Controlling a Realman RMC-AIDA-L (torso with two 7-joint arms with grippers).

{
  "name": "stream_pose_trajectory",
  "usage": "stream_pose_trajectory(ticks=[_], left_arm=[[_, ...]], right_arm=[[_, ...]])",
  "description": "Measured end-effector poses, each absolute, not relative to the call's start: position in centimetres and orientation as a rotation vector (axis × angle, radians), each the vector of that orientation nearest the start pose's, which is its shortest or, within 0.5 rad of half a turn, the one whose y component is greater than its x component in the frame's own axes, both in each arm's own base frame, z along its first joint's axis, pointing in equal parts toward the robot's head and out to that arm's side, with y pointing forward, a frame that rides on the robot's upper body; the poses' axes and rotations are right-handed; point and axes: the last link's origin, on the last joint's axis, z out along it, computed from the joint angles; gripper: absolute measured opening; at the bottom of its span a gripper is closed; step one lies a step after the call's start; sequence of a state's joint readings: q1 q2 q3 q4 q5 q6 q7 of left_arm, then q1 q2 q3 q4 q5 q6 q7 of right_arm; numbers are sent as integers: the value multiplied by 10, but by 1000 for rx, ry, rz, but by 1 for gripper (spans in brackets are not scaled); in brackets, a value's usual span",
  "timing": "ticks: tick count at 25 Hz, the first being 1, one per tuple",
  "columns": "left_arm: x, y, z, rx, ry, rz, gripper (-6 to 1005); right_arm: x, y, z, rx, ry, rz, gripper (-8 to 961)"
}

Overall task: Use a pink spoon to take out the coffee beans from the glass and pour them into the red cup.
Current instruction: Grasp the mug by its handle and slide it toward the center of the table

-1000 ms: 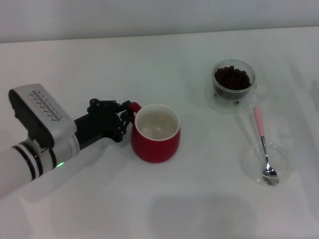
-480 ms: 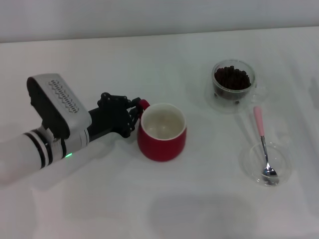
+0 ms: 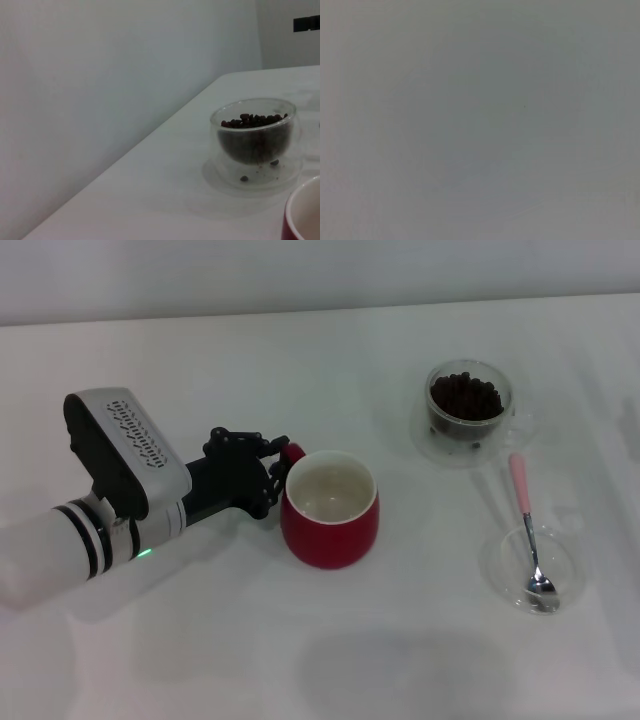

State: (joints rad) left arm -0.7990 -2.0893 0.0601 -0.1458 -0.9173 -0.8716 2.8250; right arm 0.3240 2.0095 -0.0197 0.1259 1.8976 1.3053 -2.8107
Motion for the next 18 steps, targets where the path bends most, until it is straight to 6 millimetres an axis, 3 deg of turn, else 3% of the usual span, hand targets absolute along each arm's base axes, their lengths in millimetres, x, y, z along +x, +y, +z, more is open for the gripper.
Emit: stream_pose_trajectory(ticks=[10,18], left_arm=[[-232,348,-130,-2546,-96,-463,261],[-242,343,-128,-2530,-135,-455,291]], right_arm=[[398,272,34,-1317,738,717,748],[398,273,34,-1318,735,717,749]])
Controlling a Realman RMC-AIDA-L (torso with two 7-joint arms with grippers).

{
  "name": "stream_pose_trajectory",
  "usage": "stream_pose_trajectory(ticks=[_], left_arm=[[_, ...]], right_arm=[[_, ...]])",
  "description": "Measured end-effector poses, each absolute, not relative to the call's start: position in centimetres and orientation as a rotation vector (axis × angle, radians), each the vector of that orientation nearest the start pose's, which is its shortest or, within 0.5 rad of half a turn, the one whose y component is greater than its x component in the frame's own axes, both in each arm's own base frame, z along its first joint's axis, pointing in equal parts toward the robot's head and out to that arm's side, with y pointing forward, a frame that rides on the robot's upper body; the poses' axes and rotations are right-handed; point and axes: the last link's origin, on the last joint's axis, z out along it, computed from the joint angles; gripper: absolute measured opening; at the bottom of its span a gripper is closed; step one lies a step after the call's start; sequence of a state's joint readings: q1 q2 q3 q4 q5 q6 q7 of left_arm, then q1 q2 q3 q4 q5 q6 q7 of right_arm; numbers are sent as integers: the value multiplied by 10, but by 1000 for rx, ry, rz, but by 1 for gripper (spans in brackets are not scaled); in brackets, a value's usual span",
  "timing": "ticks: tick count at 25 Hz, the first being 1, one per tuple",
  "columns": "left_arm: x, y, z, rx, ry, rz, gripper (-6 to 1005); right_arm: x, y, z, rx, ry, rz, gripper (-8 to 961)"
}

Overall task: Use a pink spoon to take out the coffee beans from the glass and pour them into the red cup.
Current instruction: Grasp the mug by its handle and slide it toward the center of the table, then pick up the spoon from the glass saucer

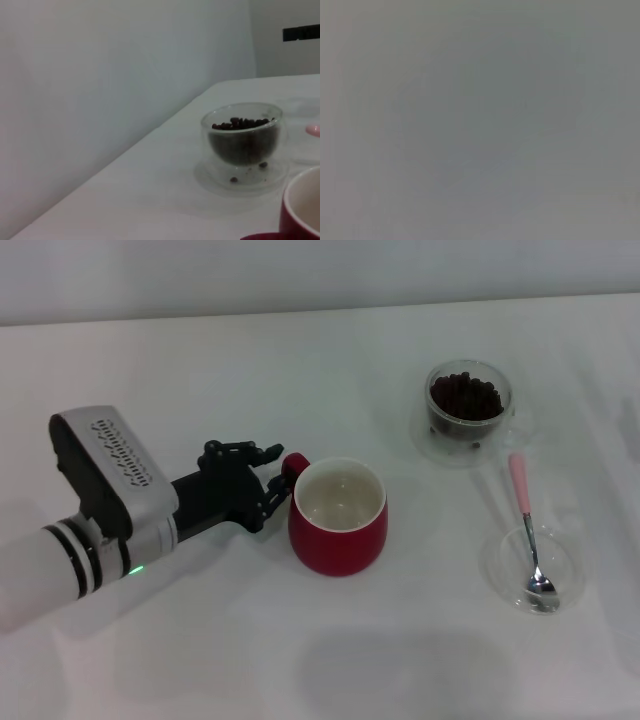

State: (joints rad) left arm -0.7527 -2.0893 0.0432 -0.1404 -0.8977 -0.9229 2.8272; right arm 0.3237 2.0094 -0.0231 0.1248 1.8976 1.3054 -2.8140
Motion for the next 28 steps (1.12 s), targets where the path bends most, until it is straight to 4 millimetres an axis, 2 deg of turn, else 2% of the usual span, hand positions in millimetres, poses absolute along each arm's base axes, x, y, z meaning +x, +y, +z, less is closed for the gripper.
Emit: stream_pose_trajectory(ticks=[6,12,14,17,19,24,28], left_arm=[[-248,339,-125,-2504,-174,-482,313],[-259,328,-115,-2475,-188,-543,506],[-261,324,-113,-2469,-188,-567,547],[-273,307,-101,-2430,-204,-647,608],[-281,300,-96,-2397,-232,-668,608],[-302,285,-78,-2282,-309,-700,607],[-318,274,-62,-2186,-344,-716,608]], right_arm=[[398,273,35,-1318,734,717,748],[399,270,35,-1322,731,717,748],[399,269,35,-1346,720,707,748],[400,267,35,-1388,698,686,748],[402,264,37,-1396,691,675,749],[413,257,54,-1411,717,702,749],[427,255,82,-1473,808,728,749]])
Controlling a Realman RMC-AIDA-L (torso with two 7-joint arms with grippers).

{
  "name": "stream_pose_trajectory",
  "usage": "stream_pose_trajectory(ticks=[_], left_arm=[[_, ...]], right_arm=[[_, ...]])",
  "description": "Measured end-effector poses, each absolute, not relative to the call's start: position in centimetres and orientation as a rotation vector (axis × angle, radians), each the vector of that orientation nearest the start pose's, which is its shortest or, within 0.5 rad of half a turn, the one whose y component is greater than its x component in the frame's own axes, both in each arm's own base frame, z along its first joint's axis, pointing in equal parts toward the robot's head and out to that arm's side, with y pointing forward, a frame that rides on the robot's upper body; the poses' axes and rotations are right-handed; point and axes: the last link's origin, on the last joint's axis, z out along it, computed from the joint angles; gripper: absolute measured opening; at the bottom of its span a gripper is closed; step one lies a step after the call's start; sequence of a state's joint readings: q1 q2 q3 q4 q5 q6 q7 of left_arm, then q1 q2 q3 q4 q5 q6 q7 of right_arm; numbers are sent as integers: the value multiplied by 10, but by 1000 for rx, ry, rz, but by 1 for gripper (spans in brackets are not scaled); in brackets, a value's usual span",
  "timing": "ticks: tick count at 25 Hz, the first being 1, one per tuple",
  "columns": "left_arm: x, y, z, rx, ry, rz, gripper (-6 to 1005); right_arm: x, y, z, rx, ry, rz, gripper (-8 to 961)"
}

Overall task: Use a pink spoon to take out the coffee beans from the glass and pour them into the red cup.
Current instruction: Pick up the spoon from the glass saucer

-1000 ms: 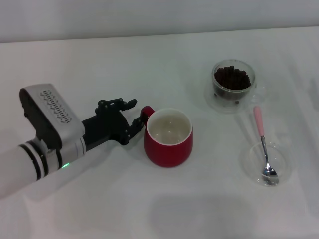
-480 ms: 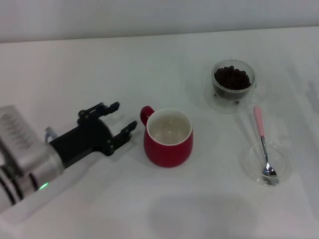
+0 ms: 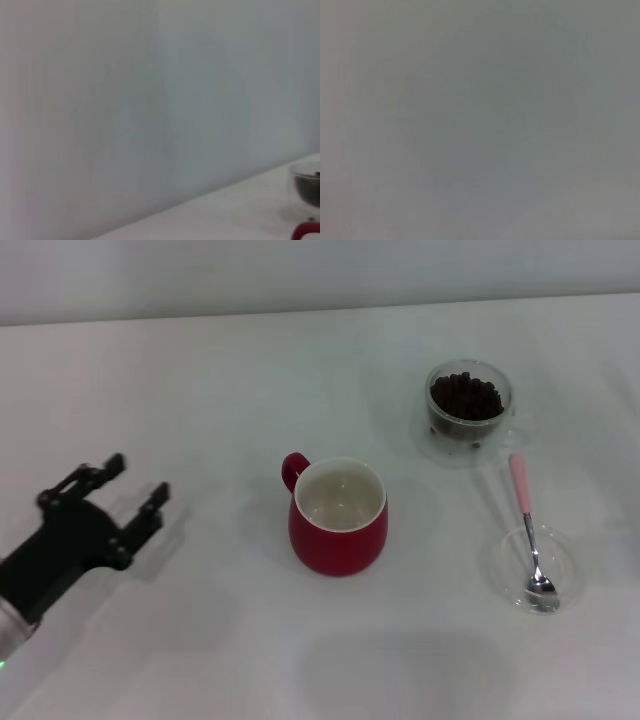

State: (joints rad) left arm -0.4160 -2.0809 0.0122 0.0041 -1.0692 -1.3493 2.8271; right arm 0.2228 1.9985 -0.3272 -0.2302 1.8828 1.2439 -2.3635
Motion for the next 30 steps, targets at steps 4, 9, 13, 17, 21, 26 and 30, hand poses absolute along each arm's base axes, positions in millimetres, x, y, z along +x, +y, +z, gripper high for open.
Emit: stream_pose_trajectory(ticks=[4,9,13,17,21,26,30], left_arm=[[-328,269,-53,-2141,-357,-702,608],[-332,266,-48,-2121,-355,-698,607],[-334,265,-45,-2114,-347,-693,609],[-335,264,-42,-2107,-337,-698,608],[-336,263,-37,-2100,-320,-697,609],[-335,265,-36,-2099,-312,-698,609],[-335,266,-35,-2100,-301,-697,608]], right_arm=[[431,265,111,-1537,911,729,748],[423,288,138,-1662,1084,733,749],[411,308,149,-1817,1207,666,749],[392,327,151,-1993,1323,546,748],[373,340,143,-2138,1422,417,748],[353,343,129,-2260,1540,340,749],[347,341,113,-2296,1634,263,749]])
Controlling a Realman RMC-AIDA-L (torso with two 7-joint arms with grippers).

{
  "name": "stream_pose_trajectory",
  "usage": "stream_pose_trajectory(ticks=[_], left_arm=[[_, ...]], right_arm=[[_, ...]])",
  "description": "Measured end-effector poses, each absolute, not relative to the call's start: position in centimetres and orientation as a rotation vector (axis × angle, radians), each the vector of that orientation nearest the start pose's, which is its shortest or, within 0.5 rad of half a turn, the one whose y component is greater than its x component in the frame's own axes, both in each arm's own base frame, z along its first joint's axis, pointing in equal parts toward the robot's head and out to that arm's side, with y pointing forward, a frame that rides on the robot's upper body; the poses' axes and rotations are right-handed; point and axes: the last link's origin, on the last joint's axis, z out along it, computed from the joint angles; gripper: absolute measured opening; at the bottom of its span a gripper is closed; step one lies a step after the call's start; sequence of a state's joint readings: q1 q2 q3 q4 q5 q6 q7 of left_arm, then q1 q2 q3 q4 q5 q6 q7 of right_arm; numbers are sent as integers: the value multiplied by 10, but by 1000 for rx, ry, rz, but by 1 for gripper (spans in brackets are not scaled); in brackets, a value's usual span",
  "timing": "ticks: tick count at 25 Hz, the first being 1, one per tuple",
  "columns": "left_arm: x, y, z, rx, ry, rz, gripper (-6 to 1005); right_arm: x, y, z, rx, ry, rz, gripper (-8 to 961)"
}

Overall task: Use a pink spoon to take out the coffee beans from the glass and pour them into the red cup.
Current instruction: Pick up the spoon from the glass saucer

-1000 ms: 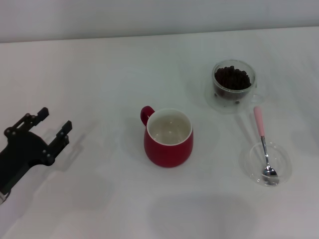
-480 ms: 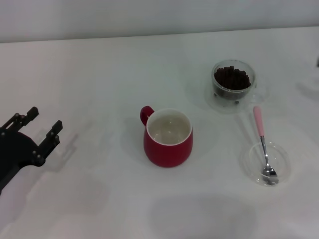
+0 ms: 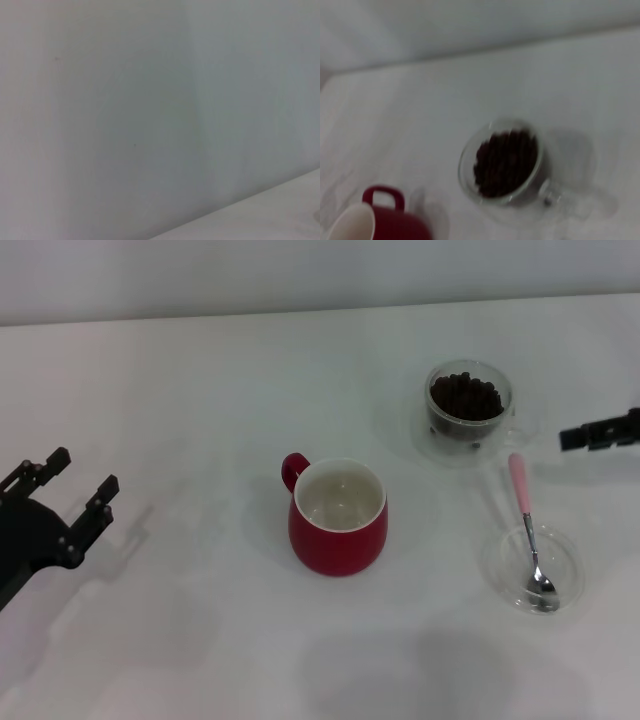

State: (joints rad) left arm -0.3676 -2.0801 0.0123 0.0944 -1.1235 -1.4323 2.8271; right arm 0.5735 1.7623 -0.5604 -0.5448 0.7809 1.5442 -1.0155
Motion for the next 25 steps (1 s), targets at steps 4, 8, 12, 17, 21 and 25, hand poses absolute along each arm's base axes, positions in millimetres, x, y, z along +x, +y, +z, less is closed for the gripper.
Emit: stream_pose_trajectory(ticks=[4,8,12,17,21,25], left_arm=[[-332,266,-33,-2098,-283,-719,608],[-331,265,-33,-2102,-274,-730,603],[-328,262,-33,-2111,-260,-749,602],[-328,259,-33,-2111,-257,-761,602],[-330,256,-33,-2110,-265,-759,601],[-331,253,-34,-2108,-273,-762,601]], right_arm=[[343,337,95,-2314,1698,247,749],[343,333,80,-2313,1731,243,748],[343,332,71,-2307,1749,238,748],[343,334,66,-2294,1739,239,748],[345,337,66,-2285,1722,221,748],[345,338,63,-2284,1706,203,749]])
